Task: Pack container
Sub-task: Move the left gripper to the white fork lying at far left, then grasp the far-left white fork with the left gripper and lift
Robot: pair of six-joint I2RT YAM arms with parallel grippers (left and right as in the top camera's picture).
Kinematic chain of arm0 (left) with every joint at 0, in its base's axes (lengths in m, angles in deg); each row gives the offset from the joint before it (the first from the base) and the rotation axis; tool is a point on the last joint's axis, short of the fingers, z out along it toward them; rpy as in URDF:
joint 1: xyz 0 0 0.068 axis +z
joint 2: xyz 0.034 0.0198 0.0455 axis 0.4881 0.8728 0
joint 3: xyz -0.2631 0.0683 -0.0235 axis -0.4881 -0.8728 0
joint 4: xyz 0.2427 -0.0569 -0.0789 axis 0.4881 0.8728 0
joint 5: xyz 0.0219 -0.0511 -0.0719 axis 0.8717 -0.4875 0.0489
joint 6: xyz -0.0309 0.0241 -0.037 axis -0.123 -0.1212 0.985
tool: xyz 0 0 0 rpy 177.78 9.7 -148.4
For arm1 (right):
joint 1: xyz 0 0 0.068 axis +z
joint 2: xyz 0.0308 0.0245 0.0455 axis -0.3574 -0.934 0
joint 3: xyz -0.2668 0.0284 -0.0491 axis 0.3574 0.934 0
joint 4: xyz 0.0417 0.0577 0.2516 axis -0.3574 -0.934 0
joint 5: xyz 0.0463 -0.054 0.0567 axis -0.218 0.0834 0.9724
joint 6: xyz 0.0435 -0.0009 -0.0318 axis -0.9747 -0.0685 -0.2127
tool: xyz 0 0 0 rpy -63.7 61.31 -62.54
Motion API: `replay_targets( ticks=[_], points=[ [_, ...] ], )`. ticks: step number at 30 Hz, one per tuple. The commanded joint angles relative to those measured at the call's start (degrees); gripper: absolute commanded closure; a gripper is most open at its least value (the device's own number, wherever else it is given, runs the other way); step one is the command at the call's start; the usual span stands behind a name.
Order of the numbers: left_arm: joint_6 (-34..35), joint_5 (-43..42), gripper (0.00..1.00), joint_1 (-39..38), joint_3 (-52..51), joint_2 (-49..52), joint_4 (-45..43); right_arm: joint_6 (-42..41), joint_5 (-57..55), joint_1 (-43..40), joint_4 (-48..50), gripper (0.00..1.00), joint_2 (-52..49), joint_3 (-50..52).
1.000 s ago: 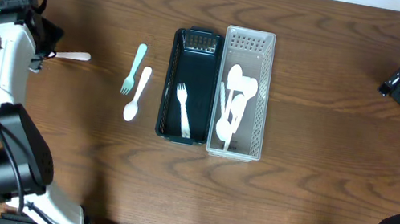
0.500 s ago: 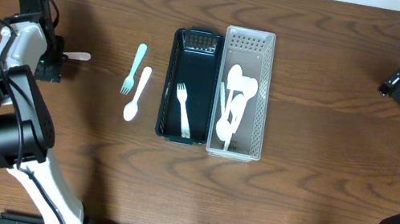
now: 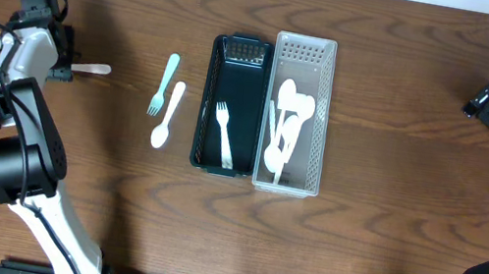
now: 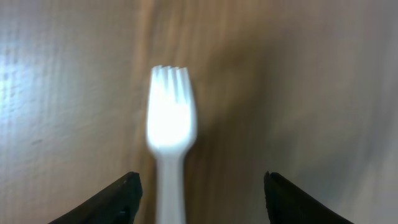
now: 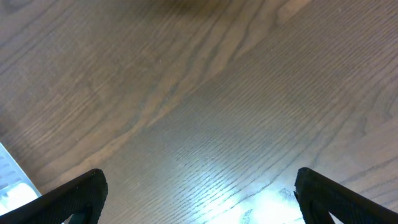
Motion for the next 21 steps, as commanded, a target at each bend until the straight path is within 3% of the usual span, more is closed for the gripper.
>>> replay_targets(
  ticks=[1,7,21],
  points=[
    [-2.64,0.33,0.34,0.57,0.13,0.63,-3.50,0.61,-0.20,-0.20,-0.17,0.01,-0.50,0.24],
    [-11.23,0.52,0.34,0.57,0.11,1.55,-14.80,0.61,-0.20,-0.20,-0.17,0.01,-0.50,0.24],
    [-11.21,-5.22,0.33,0.59,0.13,6.60,-15.78,0.61,-0.20,-0.20,-0.17,0.01,-0.50,0.24]
  ],
)
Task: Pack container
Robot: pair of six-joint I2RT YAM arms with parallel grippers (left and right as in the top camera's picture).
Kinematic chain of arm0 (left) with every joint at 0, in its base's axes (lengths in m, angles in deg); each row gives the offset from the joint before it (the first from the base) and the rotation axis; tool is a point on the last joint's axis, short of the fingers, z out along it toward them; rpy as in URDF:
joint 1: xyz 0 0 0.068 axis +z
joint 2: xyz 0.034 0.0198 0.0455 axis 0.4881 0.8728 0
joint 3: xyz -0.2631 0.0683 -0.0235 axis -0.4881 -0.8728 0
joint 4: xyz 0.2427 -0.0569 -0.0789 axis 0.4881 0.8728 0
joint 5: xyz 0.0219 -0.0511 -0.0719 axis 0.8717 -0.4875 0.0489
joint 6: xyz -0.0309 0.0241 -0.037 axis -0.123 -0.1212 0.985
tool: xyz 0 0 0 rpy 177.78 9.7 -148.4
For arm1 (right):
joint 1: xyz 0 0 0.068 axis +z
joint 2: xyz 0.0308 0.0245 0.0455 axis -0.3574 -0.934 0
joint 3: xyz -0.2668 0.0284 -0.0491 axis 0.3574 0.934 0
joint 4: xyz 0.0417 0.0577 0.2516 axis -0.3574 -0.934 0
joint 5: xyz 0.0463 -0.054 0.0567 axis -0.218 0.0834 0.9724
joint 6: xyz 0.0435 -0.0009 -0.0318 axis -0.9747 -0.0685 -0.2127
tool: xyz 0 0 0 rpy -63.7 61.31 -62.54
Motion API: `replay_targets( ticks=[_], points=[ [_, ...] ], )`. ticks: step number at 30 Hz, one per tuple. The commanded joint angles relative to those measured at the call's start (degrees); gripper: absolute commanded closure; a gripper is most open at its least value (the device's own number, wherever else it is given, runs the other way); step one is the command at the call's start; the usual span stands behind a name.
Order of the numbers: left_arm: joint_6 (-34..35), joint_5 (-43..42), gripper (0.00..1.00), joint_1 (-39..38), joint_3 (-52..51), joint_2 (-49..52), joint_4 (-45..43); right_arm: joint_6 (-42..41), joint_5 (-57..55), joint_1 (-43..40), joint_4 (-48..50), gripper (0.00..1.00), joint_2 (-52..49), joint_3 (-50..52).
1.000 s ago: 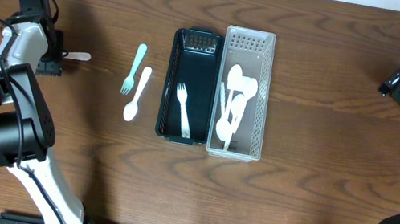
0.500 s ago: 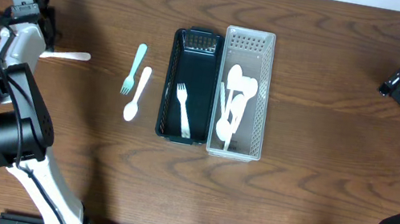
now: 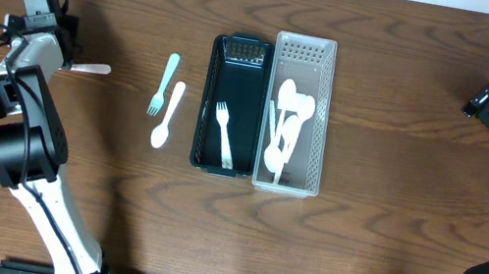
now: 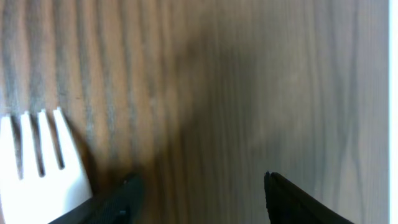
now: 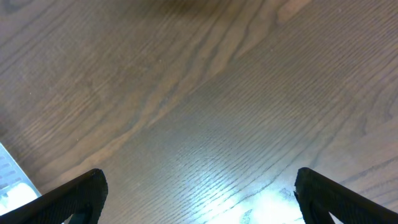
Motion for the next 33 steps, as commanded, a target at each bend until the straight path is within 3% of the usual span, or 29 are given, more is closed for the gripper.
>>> replay_targets(
  ticks=[1,17,20,25,33],
  points=[
    [-1.01,-3.15,0.33,0.28,0.15,0.09,0.35,0.59,-0.17,-0.20,-0.15,0.01,-0.50,0.24],
    [0.00,-5.64,0.33,0.31,0.17,-0.26,27.30,0.61,-0.17,-0.20,-0.15,0.01,-0.50,0.24],
    [-3.98,-5.88,0.33,0.31,0.20,-0.52,27.96,0.61,-0.17,-0.20,-0.15,0.01,-0.50,0.24],
    [-19.98,-5.88,0.33,0.31,0.20,-2.84,23.65,0.61,-0.17,-0.20,-0.15,0.01,-0.50,0.24],
    [-57.92,-5.90,0.34,0.28,0.24,-13.53,22.18,0.61,-0.17,-0.20,-0.15,0.01,-0.50,0.24]
  ],
)
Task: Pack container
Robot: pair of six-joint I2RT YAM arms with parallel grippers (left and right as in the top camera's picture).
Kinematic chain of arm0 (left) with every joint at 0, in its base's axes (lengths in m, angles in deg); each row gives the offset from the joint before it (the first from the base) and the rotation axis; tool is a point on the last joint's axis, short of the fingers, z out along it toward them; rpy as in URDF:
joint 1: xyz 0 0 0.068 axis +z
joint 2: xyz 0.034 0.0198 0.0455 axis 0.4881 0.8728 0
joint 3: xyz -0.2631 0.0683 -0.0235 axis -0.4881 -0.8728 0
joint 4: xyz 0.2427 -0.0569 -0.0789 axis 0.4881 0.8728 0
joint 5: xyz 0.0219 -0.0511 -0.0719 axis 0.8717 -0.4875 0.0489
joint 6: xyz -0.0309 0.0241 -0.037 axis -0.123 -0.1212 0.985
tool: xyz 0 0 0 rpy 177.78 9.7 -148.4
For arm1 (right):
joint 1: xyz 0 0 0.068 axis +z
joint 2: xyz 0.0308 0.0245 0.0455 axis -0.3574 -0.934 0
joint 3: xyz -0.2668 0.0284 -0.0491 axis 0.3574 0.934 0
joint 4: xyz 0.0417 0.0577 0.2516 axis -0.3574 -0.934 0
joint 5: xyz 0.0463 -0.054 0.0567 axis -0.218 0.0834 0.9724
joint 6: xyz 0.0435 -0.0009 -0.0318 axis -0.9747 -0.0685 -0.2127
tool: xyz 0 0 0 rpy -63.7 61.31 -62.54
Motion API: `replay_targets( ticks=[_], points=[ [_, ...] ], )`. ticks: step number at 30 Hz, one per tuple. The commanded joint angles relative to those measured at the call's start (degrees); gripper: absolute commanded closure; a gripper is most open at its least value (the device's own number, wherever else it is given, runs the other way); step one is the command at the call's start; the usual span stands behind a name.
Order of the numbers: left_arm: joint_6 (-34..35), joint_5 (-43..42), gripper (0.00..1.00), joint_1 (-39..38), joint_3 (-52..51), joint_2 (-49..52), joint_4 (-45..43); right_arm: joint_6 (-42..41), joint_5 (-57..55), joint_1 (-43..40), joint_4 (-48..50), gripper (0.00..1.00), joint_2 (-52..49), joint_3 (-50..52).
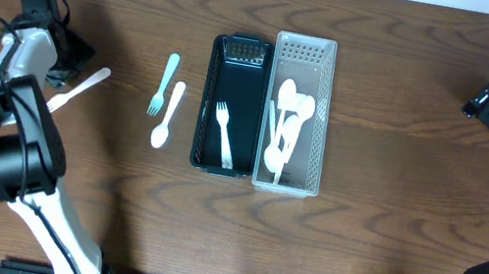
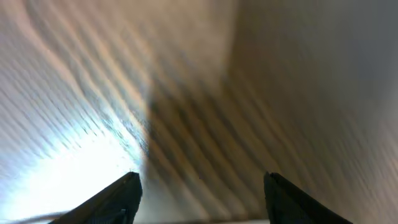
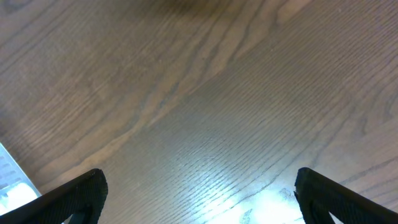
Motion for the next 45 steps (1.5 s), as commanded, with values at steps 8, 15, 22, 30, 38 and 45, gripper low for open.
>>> replay_targets(
  ticks=[8,15,22,30,38,45],
  points=[
    [-54.14,0.13,0.36,0.24,0.17,-12.98,19.37,0.61,-0.20,-0.20,-0.17,0.01,-0.48,0.24],
    [-66.60,0.79,0.37,0.13,0.11,-12.46,26.62,0.61,-0.20,-0.20,-0.20,0.01,-0.48,0.24],
    [-78.27,0.76,0.37,0.02,0.11,-10.80,25.18,0.61,-0.20,-0.20,-0.17,0.01,-0.48,0.24],
    [-81.11,0.98,0.37,-0.09,0.11,-5.42,19.96,0.61,-0.20,-0.20,-0.17,0.01,-0.48,0.24],
    [-81.07,1.01,0.39,-2.10,0.11,1.03,16.48,0.61,-0.20,-0.20,-0.20,0.01,-0.48,0.24],
    [-81.09,1.22,0.39,-2.51,0.11,4.04,14.86,0.59,-0.20,-0.20,-0.17,0.01,-0.48,0.24]
  ],
)
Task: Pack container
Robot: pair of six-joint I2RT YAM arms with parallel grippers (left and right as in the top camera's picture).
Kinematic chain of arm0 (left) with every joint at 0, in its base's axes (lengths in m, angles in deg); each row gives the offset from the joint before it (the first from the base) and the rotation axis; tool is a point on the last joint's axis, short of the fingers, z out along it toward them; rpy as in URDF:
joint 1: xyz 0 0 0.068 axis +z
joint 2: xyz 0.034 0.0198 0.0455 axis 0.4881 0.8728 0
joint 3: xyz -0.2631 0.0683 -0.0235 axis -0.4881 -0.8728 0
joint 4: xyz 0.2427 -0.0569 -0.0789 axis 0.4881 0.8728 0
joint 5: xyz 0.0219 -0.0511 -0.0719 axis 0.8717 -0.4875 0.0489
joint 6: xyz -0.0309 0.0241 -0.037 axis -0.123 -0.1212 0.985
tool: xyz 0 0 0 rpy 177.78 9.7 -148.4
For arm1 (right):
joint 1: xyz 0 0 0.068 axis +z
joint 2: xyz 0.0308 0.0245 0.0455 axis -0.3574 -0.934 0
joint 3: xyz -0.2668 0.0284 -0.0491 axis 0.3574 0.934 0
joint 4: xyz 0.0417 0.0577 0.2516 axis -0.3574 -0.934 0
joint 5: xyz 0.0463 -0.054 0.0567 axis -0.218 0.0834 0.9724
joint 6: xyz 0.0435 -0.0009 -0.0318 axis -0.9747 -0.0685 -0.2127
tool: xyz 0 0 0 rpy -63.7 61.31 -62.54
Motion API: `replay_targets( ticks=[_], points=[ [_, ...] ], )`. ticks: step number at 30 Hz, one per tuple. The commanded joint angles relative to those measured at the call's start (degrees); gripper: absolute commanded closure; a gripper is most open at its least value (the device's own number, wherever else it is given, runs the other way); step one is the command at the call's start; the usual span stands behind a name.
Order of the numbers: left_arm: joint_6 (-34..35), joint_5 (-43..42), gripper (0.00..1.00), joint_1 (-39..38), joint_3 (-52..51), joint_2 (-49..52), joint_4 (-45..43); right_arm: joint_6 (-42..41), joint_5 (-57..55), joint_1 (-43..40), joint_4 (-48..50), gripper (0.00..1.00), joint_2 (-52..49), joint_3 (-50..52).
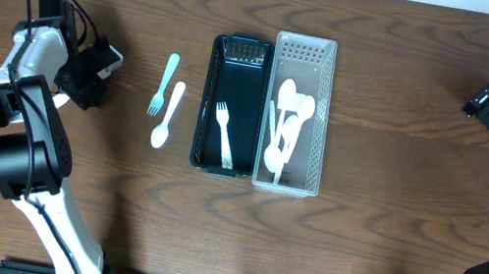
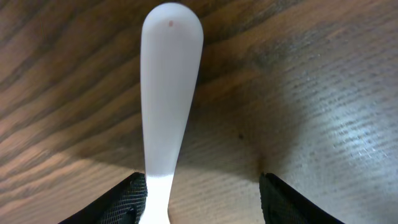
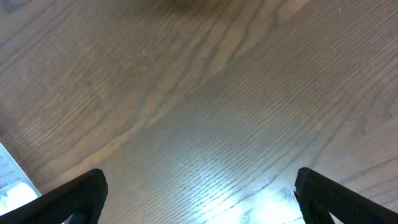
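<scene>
A white plastic fork lies on the table under my left gripper [image 1: 95,68]; only its rounded handle [image 2: 169,93] shows, running up between the fingers and close against the left finger [image 2: 130,199]. The jaws stand wide apart, so that gripper [image 2: 202,186] is open. A black tray [image 1: 211,102] holds one white fork [image 1: 223,135]. Beside it a white basket [image 1: 319,120] holds several white spoons [image 1: 284,124]. A teal fork [image 1: 165,82] and a white spoon [image 1: 167,116] lie left of the tray. My right gripper [image 3: 199,190] hangs open over bare wood at the far right.
The brown wooden table [image 1: 393,202] carries the two containers side by side at its middle. The left arm's cable loops over the table's back left. The right arm stands at the right edge.
My left gripper has moved right and turned. The white fork, which lay slanted beside it, now lies under it with its handle between the open fingers. The right arm has not moved.
At first the white fork lay crosswise at the far left, tines showing ahead of my open left gripper. Then the tines sat by the left finger. Later the fork lay slanted on the table. Now its handle end points ahead between the open fingers.
</scene>
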Motion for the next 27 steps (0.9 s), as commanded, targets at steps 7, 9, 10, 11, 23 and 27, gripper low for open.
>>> replay_targets(
  ticks=[7,9,10,11,23,27],
  points=[
    [-1.42,1.77,0.39,0.15,0.11,3.76,-0.81,0.61,-0.17,-0.20,-0.09,0.01,-0.48,0.24],
    [-1.42,1.75,0.39,0.15,0.11,3.93,-0.96,0.59,-0.17,-0.20,-0.09,0.01,-0.48,0.24],
    [-1.38,1.70,0.40,0.15,0.11,3.93,-0.85,0.59,-0.17,-0.20,-0.09,0.01,-0.48,0.24],
    [-1.38,1.68,0.41,0.15,0.11,3.93,-0.59,0.59,-0.17,-0.20,-0.09,0.01,-0.48,0.24],
    [-1.14,0.66,0.63,0.04,0.11,3.93,7.93,0.61,-0.17,-0.20,-0.09,0.01,-0.48,0.24],
    [0.09,-0.02,0.73,-0.04,0.11,3.93,10.58,0.59,-0.17,-0.20,-0.09,0.01,-0.48,0.24]
  ],
)
